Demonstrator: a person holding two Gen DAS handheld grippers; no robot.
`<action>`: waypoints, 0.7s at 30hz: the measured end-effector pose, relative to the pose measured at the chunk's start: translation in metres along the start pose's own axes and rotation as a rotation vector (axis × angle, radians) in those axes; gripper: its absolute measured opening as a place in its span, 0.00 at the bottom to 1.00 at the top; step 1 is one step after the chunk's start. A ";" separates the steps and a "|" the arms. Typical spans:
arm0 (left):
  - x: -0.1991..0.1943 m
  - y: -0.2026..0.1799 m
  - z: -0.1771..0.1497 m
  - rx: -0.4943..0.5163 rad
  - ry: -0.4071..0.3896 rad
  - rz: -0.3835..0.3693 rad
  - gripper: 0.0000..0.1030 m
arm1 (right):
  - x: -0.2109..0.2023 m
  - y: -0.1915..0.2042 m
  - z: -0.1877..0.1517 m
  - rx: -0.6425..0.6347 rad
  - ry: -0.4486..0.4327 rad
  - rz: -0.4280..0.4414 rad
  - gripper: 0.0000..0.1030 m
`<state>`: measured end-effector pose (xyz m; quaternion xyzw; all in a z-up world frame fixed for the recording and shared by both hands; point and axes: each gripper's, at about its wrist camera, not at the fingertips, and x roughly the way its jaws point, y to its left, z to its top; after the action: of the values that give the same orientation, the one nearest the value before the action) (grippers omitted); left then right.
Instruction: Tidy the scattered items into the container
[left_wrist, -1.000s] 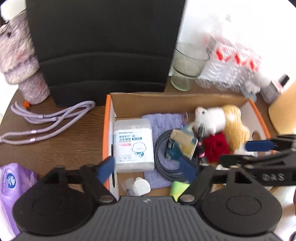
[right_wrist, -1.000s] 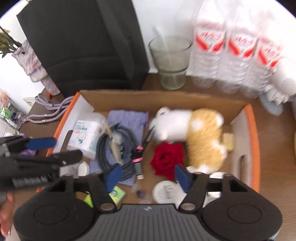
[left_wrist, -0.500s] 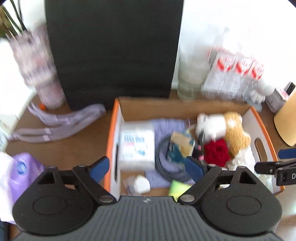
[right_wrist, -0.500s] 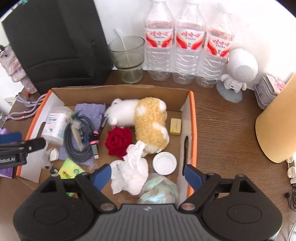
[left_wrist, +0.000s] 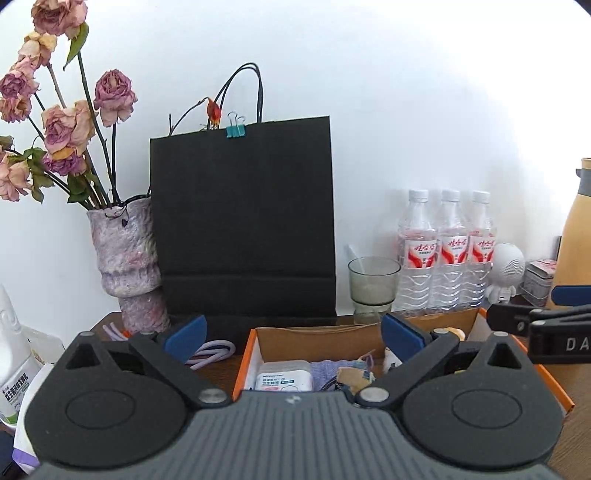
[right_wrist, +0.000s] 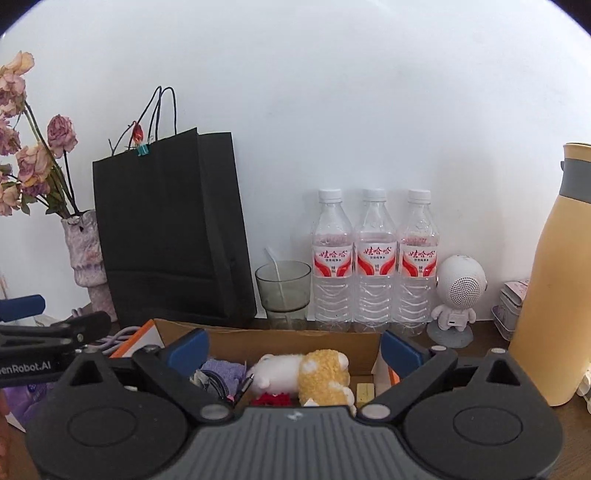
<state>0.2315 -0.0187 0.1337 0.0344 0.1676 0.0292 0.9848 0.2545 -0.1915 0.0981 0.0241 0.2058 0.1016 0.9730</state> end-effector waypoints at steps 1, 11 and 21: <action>-0.004 0.000 0.000 -0.004 -0.002 -0.011 1.00 | -0.004 0.000 -0.002 0.007 0.004 0.001 0.97; -0.132 0.015 -0.057 -0.005 0.045 -0.110 1.00 | -0.125 0.017 -0.060 -0.044 0.001 -0.030 0.98; -0.281 0.061 -0.192 -0.117 0.156 0.012 1.00 | -0.303 0.000 -0.191 0.043 -0.081 -0.052 1.00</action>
<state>-0.0998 0.0335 0.0500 -0.0244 0.2417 0.0476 0.9689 -0.0936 -0.2537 0.0433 0.0439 0.1690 0.0709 0.9821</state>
